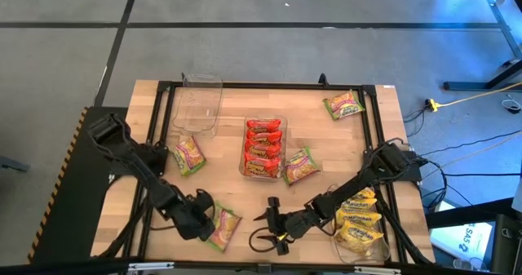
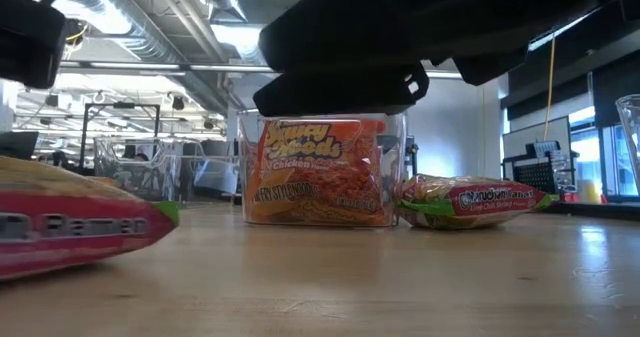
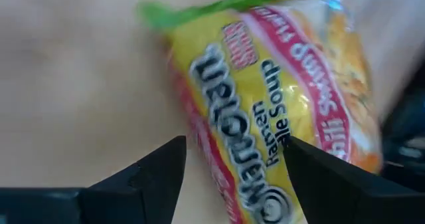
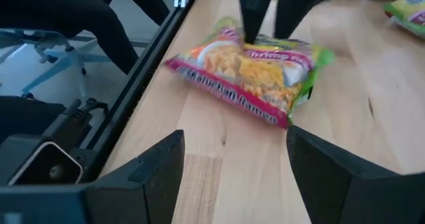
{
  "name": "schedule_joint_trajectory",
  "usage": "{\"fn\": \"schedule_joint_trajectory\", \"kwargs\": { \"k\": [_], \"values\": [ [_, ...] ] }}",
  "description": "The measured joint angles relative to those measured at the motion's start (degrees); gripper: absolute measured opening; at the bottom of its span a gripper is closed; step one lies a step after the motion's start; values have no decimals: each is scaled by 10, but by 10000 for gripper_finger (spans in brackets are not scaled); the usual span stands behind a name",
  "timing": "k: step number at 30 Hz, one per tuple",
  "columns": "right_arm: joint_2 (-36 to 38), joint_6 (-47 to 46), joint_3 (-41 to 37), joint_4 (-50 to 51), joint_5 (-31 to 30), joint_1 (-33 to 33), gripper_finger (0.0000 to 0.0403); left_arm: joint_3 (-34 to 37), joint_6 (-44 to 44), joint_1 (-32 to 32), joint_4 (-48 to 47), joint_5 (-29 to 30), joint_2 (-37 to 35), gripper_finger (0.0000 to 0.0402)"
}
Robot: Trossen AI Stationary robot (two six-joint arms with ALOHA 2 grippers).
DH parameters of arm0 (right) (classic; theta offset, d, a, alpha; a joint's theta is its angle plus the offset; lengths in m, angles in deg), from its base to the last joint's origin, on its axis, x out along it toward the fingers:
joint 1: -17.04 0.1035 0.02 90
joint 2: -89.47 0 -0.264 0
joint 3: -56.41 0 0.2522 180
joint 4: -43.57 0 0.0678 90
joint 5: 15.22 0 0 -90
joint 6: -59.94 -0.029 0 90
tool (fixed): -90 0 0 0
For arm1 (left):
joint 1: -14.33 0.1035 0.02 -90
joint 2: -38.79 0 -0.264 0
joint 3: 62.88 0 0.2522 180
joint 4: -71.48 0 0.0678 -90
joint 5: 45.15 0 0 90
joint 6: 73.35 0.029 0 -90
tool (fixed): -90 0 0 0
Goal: Sort Maruchan noodles
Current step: Put the bottom left green noodle pack into the top transparent bin
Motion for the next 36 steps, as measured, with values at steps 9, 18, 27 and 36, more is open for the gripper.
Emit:
{"fn": "schedule_joint_trajectory", "kwargs": {
  "k": [9, 18, 27, 36],
  "values": [
    [-2, 98, 0, -5, 5, -7, 237, 63, 7, 0, 181, 11, 0, 246],
    [-76, 105, 38, -43, 14, -39, 237, 75, 0, 6, 277, 28, 23, 245],
    [-119, 121, 80, -17, 1, -41, 237, 75, -2, 15, 326, 35, 65, 245],
    [-130, 121, 83, -12, -34, -41, 237, 75, -12, 24, 392, 50, 75, 245]
  ]
}}
